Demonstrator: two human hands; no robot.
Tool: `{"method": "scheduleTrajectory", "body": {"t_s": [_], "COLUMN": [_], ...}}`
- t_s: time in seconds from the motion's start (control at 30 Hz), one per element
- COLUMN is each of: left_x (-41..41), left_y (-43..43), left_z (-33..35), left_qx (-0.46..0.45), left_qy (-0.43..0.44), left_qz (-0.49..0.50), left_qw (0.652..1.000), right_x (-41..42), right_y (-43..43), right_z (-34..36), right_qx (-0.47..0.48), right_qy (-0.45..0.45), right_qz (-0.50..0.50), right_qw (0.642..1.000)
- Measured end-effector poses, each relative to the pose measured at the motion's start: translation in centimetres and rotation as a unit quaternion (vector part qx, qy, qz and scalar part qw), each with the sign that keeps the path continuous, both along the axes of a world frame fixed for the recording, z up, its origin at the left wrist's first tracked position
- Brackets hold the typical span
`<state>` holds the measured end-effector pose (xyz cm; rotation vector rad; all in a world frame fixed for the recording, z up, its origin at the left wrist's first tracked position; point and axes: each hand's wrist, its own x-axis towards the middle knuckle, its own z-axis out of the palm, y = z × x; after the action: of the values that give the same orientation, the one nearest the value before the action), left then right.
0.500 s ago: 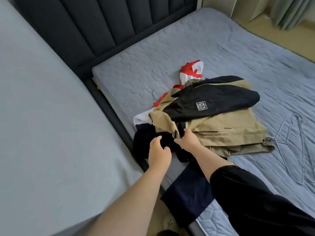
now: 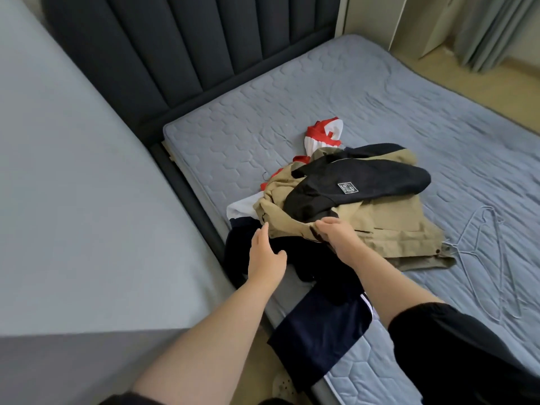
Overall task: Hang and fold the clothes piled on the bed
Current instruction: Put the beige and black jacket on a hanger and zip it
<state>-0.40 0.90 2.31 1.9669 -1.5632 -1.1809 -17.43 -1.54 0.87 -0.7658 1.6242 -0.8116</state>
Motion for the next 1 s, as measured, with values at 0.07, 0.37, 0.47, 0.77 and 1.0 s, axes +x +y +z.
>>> {"method": "scheduleTrajectory", "body": {"t_s": [0.07, 0.37, 0.47, 0.77, 1.0], "left_x": [-0.4, -5.1, -7.1, -12.4, -17.5], "left_y": [0.6, 9.1, 13.4, 22.6, 26.6], "left_z": [1.3, 8.9, 11.5, 21.7, 31.2], "left_qx": [-0.017, -0.096, -0.11, -0.08, -0.104], "left_qy": [-0.029, -0.122, -0.05, 0.11, 0.195], "left_qz": [-0.062, -0.242, -0.257, -0.242, -0.245], "left_qw": [0.997, 0.958, 0.959, 0.961, 0.944], "right_x": [-1.8, -7.5, -8.5, -14.3, -17.2], "right_y": [1.5, 13.6, 18.3, 31.6, 37.9], "right_z": [2.1, 15.8, 19.1, 25.2, 32.9], "right_qx": [-0.012, -0.104, -0.136, -0.195, -0.258], "right_qy": [-0.017, -0.052, 0.004, 0.097, 0.143], "right_qz": [-0.035, -0.068, -0.058, -0.111, 0.069], "right_qw": [0.999, 0.991, 0.989, 0.97, 0.953]}}
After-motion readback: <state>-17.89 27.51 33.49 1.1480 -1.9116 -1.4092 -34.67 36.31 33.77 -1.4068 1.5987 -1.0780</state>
